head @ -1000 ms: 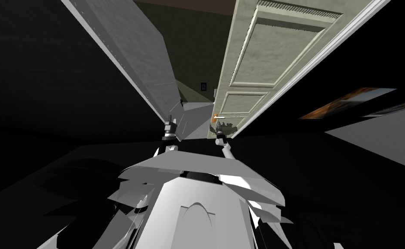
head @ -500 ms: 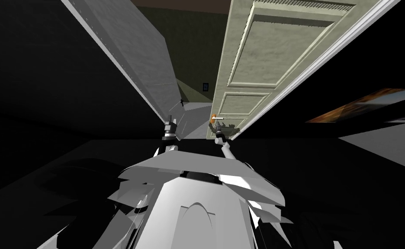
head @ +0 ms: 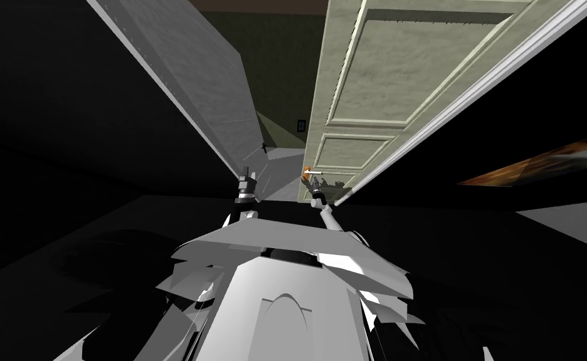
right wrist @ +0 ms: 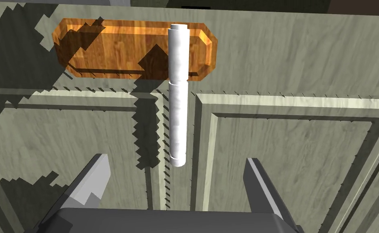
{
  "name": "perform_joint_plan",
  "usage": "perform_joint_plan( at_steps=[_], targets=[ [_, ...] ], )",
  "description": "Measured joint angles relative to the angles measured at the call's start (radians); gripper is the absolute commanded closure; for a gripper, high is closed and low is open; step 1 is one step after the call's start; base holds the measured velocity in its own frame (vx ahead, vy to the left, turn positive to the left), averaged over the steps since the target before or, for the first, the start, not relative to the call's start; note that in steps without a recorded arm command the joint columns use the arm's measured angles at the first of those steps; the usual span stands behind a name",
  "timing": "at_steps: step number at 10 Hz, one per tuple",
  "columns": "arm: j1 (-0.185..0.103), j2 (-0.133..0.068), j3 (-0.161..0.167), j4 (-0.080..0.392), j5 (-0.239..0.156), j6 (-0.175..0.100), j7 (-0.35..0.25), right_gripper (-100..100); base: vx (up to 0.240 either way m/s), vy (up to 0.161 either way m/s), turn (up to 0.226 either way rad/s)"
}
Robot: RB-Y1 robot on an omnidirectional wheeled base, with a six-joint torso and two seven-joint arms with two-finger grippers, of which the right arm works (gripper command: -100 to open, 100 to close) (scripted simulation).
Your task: Push the door open
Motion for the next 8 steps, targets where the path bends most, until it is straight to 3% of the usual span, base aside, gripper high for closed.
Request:
perform_joint_plan(
  at_steps=[8],
  targets=[
    [-0.009, 0.000, -0.018, 0.021, 0.004, -0.006, -0.007, -100, 0.192, 0.010, 0.027]
  ],
)
